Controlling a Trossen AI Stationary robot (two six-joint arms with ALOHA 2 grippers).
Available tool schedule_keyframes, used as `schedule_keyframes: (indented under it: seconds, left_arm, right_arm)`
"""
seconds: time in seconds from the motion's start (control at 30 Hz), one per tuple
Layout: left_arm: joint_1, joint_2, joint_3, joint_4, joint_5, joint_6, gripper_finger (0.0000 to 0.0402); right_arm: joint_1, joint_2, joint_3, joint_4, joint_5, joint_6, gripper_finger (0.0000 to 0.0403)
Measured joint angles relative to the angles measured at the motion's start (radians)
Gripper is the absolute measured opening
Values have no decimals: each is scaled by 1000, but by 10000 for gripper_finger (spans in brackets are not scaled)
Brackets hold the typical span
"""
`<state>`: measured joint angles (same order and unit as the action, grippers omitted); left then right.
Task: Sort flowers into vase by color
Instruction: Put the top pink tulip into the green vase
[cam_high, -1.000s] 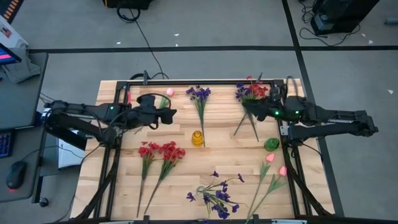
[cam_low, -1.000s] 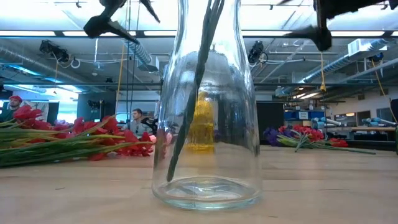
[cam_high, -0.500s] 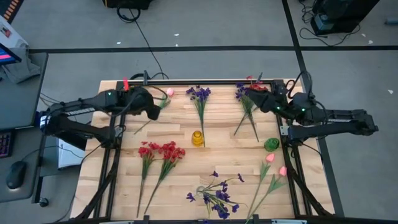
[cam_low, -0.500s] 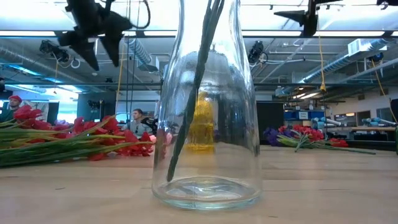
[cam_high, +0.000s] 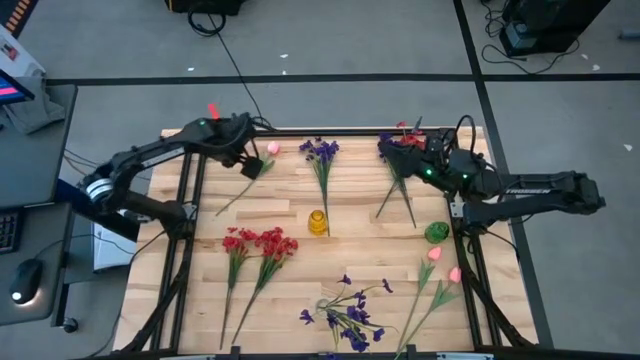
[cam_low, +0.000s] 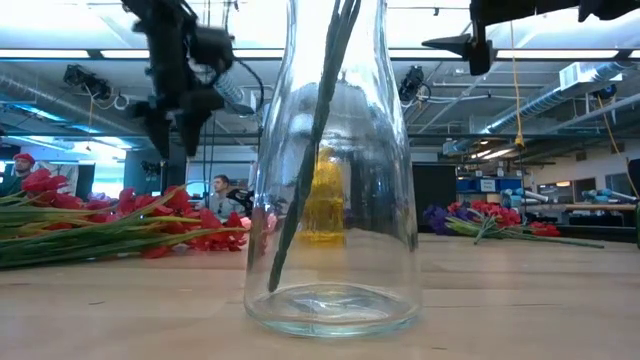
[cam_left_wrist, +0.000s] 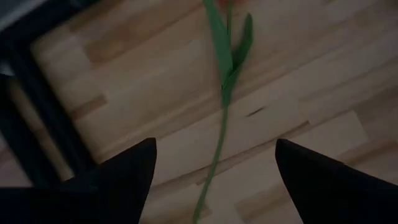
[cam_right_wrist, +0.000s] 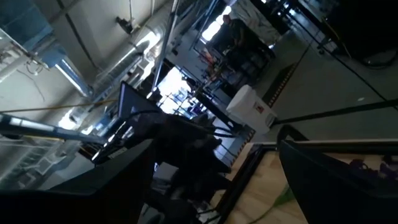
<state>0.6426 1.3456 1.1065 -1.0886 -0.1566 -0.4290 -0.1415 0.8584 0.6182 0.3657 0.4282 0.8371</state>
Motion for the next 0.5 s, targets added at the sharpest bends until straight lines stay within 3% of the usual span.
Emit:
schedule_keyframes:
  seconds: [0.5]
  left_arm:
    - [23,294,0,164,81,39,334]
  right_arm:
    - [-20,-1,0,0,-11,-32,352]
